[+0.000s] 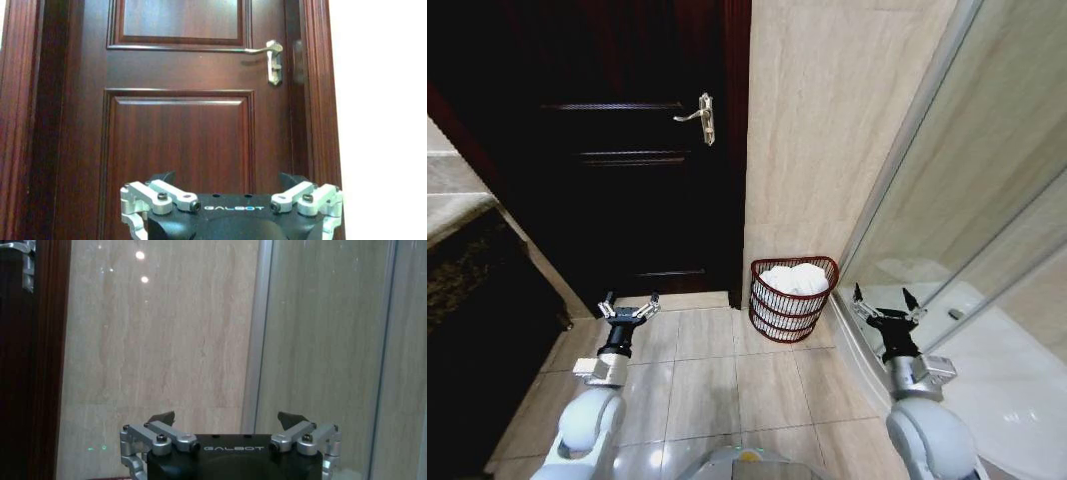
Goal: Discard the used towel into the hamper.
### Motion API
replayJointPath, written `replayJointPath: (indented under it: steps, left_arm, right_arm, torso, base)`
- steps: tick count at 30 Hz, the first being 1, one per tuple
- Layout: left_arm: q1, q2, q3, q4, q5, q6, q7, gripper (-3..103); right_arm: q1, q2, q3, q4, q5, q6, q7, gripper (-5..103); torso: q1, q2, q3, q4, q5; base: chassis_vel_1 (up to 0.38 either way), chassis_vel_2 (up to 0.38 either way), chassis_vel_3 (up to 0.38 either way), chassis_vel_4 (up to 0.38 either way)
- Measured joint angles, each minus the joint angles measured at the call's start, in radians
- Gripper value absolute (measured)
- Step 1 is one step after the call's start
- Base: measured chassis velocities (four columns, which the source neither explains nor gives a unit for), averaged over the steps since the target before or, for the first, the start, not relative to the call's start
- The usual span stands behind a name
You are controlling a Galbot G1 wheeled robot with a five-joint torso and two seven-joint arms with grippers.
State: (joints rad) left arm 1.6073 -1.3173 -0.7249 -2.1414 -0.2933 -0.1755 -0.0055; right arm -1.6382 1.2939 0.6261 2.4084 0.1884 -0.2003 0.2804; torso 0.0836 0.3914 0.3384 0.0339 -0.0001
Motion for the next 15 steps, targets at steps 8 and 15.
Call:
replayJointPath:
  steps: [8, 15]
  left_arm:
    - [0.035, -0.006, -0.005, -0.005, -0.003, -0.021, -0.009, 100]
    - [0.047, -0.013, -0.011, 0.006, -0.004, -0.036, -0.015, 100]
  right_arm:
    - [-0.034, -0.030, 0.016, 0.031, 0.014, -0.010, -0.002, 100]
    - [-0.041, -0.032, -0.002, 0.028, 0.014, -0.011, -0.004, 100]
  torso:
    - [0.000, 0.000, 0.000, 0.0000, 0.0001]
    - [0.000, 0.000, 0.000, -0.0001, 0.0001]
  base:
    - [0.000, 0.000, 0.000, 0.000]
    - [0.000, 0.000, 0.000, 0.000]
